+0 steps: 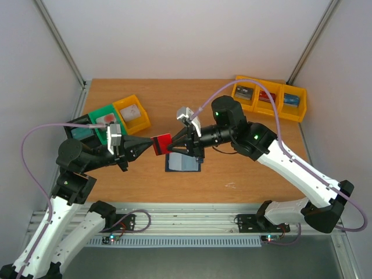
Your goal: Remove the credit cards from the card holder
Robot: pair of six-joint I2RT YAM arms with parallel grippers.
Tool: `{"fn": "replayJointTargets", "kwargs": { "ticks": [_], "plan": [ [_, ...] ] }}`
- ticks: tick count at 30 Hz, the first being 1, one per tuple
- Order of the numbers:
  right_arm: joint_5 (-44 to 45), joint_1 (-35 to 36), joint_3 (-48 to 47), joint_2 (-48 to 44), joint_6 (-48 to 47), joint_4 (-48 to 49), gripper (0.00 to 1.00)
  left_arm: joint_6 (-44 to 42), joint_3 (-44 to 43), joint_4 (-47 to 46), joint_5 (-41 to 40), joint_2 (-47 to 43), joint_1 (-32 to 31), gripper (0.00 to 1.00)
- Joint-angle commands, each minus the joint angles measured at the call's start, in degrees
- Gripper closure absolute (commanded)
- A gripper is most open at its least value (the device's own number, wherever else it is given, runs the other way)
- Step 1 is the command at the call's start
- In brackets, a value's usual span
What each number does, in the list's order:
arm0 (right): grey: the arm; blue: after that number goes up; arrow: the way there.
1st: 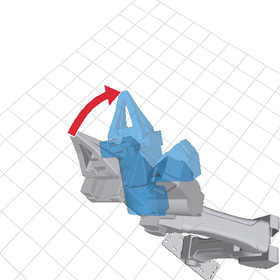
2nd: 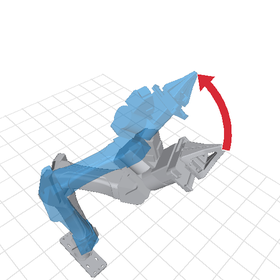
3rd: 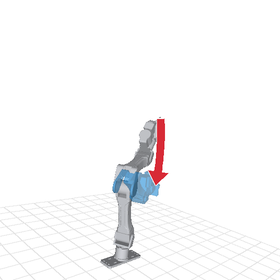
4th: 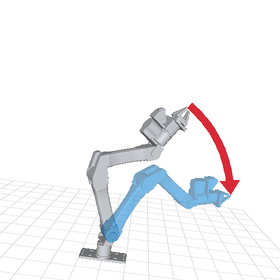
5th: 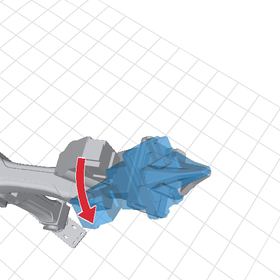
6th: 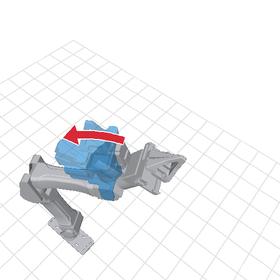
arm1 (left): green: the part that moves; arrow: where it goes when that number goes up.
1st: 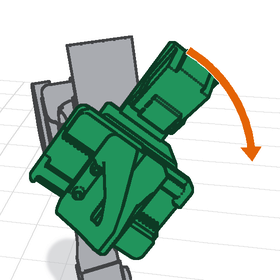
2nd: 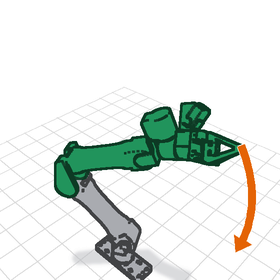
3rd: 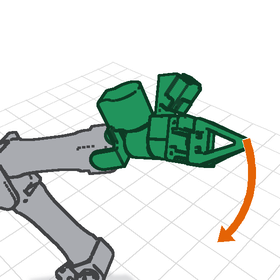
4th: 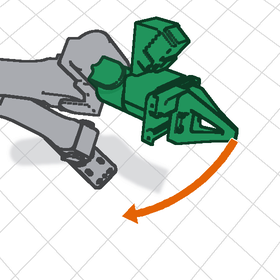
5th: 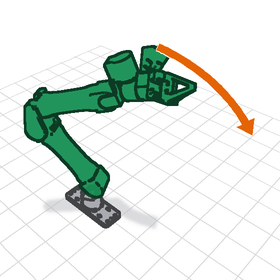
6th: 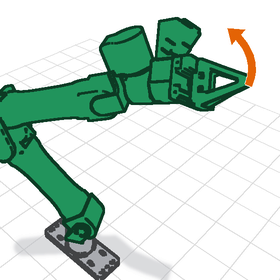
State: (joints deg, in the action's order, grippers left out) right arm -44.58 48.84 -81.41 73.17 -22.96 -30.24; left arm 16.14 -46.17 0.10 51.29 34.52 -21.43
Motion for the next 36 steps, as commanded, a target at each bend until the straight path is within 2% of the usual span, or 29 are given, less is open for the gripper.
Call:
{"fn": "replayJointTargets", "kwargs": {
  "ticks": [1,2,3,8,9,10,11,12,13,15,18,21,24,30,36],
  "plan": [
    [-0.3,0.4,-1.7,-0.1,-0.5,-0.2,0.92,0.6,-1.2,-3.1,1.1,0.1,0.2,1.0],
    [-0.2,0.4,-1.8,-0.2,-0.6,-0.1,0.98,0.6,-1.2,-3.1,1.1,0.2,0.2,1.0],
    [0.0,0.4,-1.7,-0.3,-0.7,-0.1,0.99,0.6,-1.2,-3.1,1.1,0.2,0.2,1.0],
    [1.9,0.4,-2.5,-1.0,-1.8,-1.1,0.99,0.3,-0.7,-1.9,-0.1,0.1,0.2,1.0],
    [3.3,0.4,-3.1,-1.0,-2.4,-2.0,0.99,0.2,-0.3,-1.1,-1.9,-0.1,0.2,0.96],
    [5.0,0.3,-3.8,-0.8,-3.4,-3.6,0.99,0.2,0.3,-0.5,-4.7,-0.2,0.2,0.74],
    [7.5,0.1,-4.7,-0.6,-4.6,-5.7,0.99,0.0,0.9,0.5,-7.6,-0.5,0.2,0.39],
    [10.0,-0.3,-6.2,0.0,-6.5,-8.6,0.99,-0.5,1.8,1.7,-10.4,-0.8,0.2,0.11],
    [13.3,-0.8,-7.9,0.8,-8.8,-12.7,0.99,-0.9,2.8,2.5,-13.3,-1.2,0.4,0.02],
    [16.6,-2.5,-12.6,3.8,-15.7,-25.2,0.99,-0.6,4.9,4.1,-20.4,-1.7,1.2,0.01],
    [27.7,-2.7,-22.6,11.5,-25.5,-45.1,0.99,2.3,8.3,7.1,-29.9,-2.2,3.4,0.01],
    [40.2,-3.4,-27.4,18.3,-31.7,-57.2,0.99,4.6,12.2,8.8,-36.3,-2.5,6.0,0.01],
    [50.4,-5.7,-22.1,18.2,-36.2,-55.9,0.99,7.7,16.2,9.4,-38.2,-2.9,8.8,0.01],
    [58.8,-18.1,-18.2,21.3,-43.9,-55.5,0.99,8.5,21.5,12.2,-36.9,-5.2,14.3,0.01],
    [68.5,-33.1,-11.1,25.0,-56.2,-43.4,0.99,11.7,24.7,13.9,-34.5,-9.1,23.2,0.01]
  ]
}}
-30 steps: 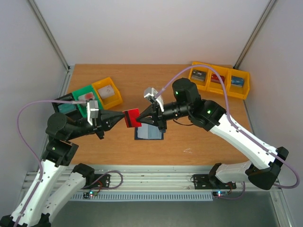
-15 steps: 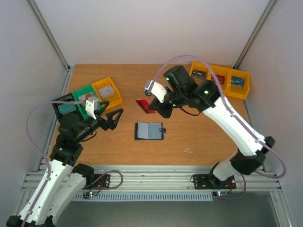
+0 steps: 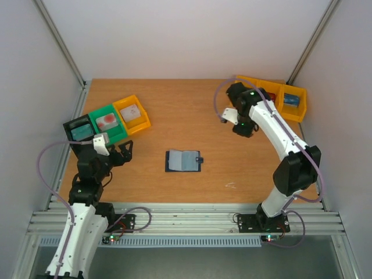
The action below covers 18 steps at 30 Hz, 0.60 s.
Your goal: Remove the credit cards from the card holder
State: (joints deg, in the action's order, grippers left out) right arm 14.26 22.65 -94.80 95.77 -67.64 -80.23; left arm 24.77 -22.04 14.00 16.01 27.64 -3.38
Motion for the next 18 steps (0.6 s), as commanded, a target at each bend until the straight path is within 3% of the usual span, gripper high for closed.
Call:
{"fn": "replayJointTargets", "kwargs": {
  "ticks": [1,10,18],
  "plan": [
    [9.9,-9.0,2.4,3.2,-13.6,9.1,0.99,3.3,-0.2,-0.3,1.2,-2.0,5.9,0.01],
    [11.0,-20.8,-9.3,16.7,-26.4,27.3,0.99,3.7,-5.4,-7.6,10.6,4.1,11.8,0.01],
    [13.6,-26.8,-18.4,27.9,-35.4,39.0,0.99,-3.4,-17.1,-9.4,11.7,17.5,12.0,0.01]
  ]
}}
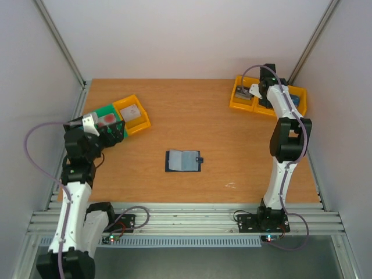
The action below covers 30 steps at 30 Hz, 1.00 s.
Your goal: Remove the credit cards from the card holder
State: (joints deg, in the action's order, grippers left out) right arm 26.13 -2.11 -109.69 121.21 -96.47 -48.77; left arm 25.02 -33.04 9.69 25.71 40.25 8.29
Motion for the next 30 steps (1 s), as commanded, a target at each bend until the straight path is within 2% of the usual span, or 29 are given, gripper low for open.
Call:
{"fn": "replayJointTargets", "kwargs": {
  "ticks": [1,9,15,21,30],
  "plan": [
    [1.5,-2.3,-4.3,3.4,-7.6,8.5,0.99,-3.7,-7.4,-5.7,2.4,6.8,0.3,0.01],
    [-0.7,-5.1,-6.7,10.1,-12.7,19.9,0.99,-2.7,-14.6,-8.0,4.3,18.7,0.0,0.01],
    [-4.4,-5.5,-8.7,13.2,-12.2,23.4,0.99,-4.9,-17.7,-7.1,4.3,23.9,-0.8,0.01],
    [-8.7,-5.5,-12.5,16.5,-7.3,22.2,0.99,-5.2,-19.5,-6.3,3.7,27.0,-2.3,0.01],
    [-11.2,-5.7,-13.5,19.2,-5.4,19.9,0.99,-6.3,-21.9,-4.6,2.2,29.4,-3.3,0.01]
  ]
}}
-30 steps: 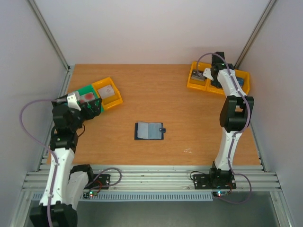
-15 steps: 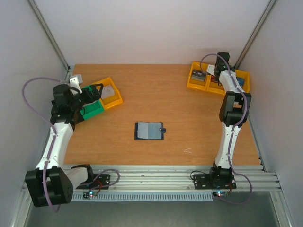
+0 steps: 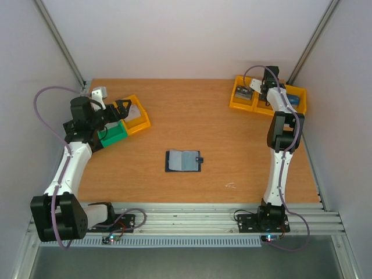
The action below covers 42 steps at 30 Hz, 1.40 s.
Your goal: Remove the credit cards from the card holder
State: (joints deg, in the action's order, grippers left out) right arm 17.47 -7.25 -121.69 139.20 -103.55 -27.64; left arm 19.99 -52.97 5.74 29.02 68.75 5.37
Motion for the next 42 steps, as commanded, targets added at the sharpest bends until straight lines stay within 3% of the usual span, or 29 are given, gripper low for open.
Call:
{"fn": "replayJointTargets", "kwargs": {
  "ticks": [1,11,17,20,30,32,42],
  "plan": [
    [-2.9,-0.7,-1.8,1.6,1.8,-0.9,0.99,-1.3,-2.1,-0.2,-1.2,1.1,-0.4,0.01],
    [-2.6,-1.2,-2.5,4.5,-1.2,3.7,0.98,-1.7,-3.2,0.0,-1.8,3.0,-0.8,0.01],
    [-3.0,-1.9,-2.3,5.5,-2.9,6.6,0.88,-2.3,-3.4,0.6,-2.0,3.3,-1.0,0.01],
    [-2.6,-2.0,-2.8,5.6,-2.6,7.6,0.77,-2.3,-3.5,0.4,-2.0,3.6,-1.0,0.01],
    [-3.4,-2.0,-2.1,3.9,-1.1,4.1,0.18,-2.3,-3.1,0.2,-2.0,3.2,-1.3,0.01],
    [-3.8,-2.0,-2.6,3.5,0.2,3.2,0.02,-2.3,-2.9,0.0,-2.0,3.1,-1.3,0.01],
    [-3.4,-2.0,-4.5,0.5,4.5,2.9,0.01,-2.1,-1.1,-0.7,-1.4,0.6,-1.4,0.0]
  ]
}}
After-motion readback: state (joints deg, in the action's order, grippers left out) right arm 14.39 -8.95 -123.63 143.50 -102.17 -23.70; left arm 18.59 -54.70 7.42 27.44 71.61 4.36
